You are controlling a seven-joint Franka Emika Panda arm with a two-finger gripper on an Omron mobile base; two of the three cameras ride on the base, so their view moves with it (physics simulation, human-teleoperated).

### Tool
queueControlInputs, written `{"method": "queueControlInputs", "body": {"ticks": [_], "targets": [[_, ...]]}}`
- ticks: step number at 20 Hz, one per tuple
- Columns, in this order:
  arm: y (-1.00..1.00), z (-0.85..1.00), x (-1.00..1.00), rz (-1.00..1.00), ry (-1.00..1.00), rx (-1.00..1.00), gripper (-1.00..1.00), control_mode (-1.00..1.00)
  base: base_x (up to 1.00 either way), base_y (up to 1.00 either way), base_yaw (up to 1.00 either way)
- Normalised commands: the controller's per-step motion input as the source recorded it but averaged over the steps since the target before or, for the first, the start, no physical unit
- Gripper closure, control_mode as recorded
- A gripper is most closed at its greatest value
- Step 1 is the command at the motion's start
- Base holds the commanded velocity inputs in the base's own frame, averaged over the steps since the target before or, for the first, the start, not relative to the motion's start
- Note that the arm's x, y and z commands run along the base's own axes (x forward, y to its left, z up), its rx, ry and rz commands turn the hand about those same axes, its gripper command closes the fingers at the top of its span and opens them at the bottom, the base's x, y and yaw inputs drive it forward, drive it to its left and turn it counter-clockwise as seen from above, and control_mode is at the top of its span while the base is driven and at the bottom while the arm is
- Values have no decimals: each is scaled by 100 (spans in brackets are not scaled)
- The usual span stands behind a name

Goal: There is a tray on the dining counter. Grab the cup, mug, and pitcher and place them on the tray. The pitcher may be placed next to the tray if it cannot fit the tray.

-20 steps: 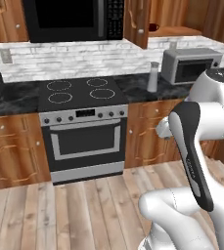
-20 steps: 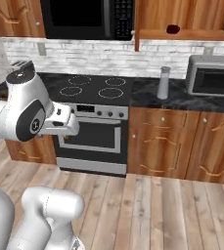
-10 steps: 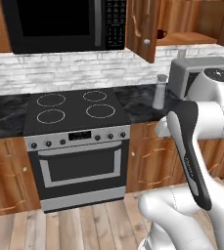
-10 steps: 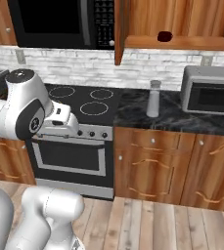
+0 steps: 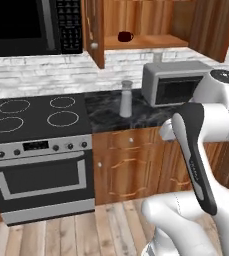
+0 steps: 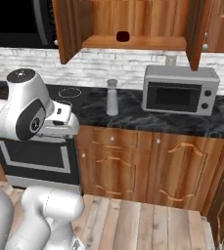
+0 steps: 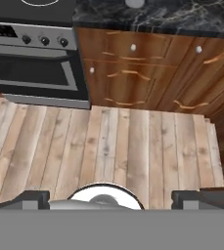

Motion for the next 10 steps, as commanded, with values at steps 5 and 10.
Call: {"method": "queueControlInputs", "body": {"ticks": [5, 10], "targets": [[0, 0, 0, 0, 0, 0, -100, 100, 76, -53, 0], [0, 0, 0, 0, 0, 0, -100, 100, 100, -30, 0]]}}
